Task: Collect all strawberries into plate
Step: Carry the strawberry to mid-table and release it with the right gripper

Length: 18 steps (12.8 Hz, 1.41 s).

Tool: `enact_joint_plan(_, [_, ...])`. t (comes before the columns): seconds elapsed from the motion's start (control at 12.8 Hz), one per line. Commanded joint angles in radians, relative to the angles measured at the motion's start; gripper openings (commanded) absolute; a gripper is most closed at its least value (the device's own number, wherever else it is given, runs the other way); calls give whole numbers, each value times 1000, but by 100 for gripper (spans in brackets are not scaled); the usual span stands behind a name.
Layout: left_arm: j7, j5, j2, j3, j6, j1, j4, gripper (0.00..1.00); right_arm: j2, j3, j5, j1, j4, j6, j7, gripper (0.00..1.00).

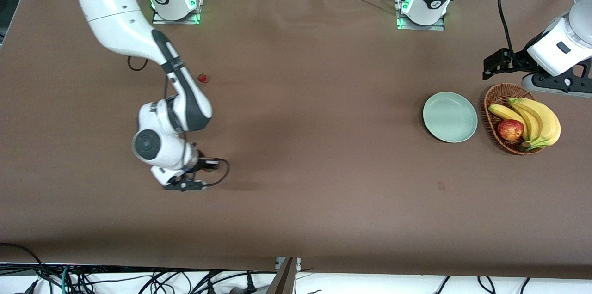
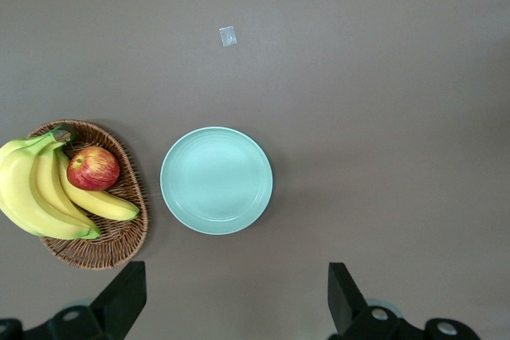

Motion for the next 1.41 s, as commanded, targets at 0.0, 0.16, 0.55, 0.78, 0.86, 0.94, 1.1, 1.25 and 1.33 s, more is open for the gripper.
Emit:
enact_joint_plan(0.0, [8,-22,10,2,-8,0,20,100,25,19,26,129,56,20,243,14])
enact_joint_plan(0.16, [8,-22,10,2,-7,0,20,100,60,21,29,244,59,164,416,14])
enact_joint_plan(0.55, [8,-22,9,2,-7,-2,15,100,249,4,24,526,204,546,861,18])
enact_joint_plan(0.78, [10,-22,9,0,-5,-3,9,100,318,2,24,586,280,661,996,32])
enact_joint_plan(0.86, [10,-22,9,0,-5,-2,8,100,323,-1,21,606,278,699,1041,50])
enact_joint_plan(0.94, [10,-22,7,2,-5,-2,5,100,318,-15,21,620,277,707,1070,72])
enact_joint_plan(1.1, [10,-22,7,0,-5,-3,3,100,291,-38,23,606,277,694,1065,85])
enact_joint_plan(1.25, [10,-22,7,0,0,-3,-12,100,239,-39,6,536,277,531,1031,91])
enact_joint_plan(1.33, [10,-22,1,0,19,-3,-36,100,197,-33,4,495,274,403,953,91])
